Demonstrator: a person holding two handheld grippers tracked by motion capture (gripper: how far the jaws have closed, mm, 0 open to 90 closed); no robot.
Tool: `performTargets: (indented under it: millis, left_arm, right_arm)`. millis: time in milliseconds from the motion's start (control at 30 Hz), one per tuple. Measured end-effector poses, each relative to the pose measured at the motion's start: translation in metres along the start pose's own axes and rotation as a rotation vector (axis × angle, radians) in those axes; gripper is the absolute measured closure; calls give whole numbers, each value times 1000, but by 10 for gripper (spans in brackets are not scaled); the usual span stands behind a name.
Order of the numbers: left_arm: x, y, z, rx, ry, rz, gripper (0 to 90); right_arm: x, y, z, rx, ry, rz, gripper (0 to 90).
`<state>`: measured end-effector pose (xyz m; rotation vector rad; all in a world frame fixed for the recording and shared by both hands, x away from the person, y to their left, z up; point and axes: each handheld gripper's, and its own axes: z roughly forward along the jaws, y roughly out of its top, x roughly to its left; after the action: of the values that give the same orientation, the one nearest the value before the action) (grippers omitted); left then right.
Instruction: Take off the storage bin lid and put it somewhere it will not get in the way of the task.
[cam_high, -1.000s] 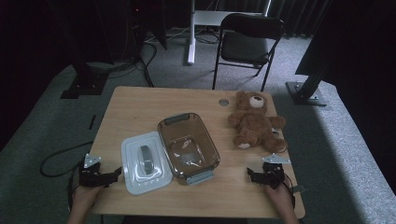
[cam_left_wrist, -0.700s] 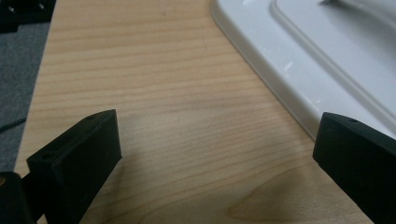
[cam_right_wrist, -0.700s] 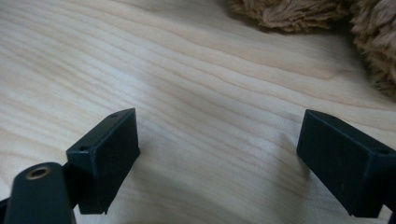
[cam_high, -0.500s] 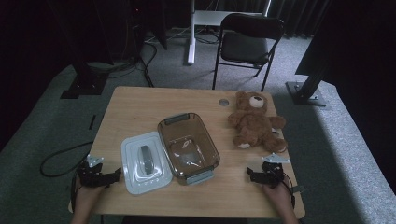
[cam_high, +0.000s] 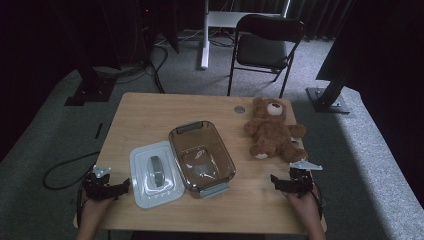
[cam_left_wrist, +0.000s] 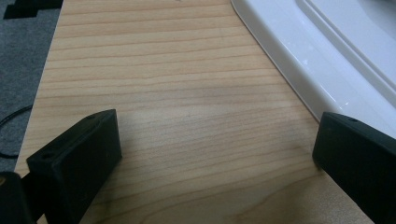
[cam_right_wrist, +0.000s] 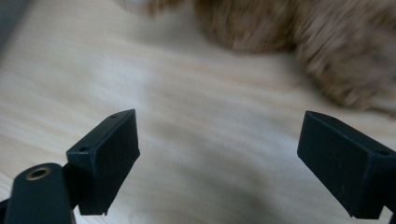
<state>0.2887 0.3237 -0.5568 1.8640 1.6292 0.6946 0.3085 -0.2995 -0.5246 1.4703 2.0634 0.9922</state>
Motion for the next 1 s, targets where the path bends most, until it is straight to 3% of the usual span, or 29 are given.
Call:
performTargets:
  millis: [67, 233, 400, 633, 1000]
  left_arm:
    - [0, 0, 0, 0, -1, 2, 17]
    - [-1, 0, 0, 1, 0, 1, 17]
    - [-1, 0, 0, -1, 0, -1, 17]
    - [-1, 0, 0, -1, 0, -1, 17]
    - [-1, 0, 0, -1, 0, 0, 17]
  right_arm:
    - [-5, 10, -7, -28, -17, 29, 112]
    - [-13, 31, -14, -53, -80, 14, 112]
    - [-19, 49, -16, -71, -98, 45, 112]
    - [-27, 80, -12, -77, -99, 96, 112]
    - [-29, 105, -2, -80, -69, 145, 112]
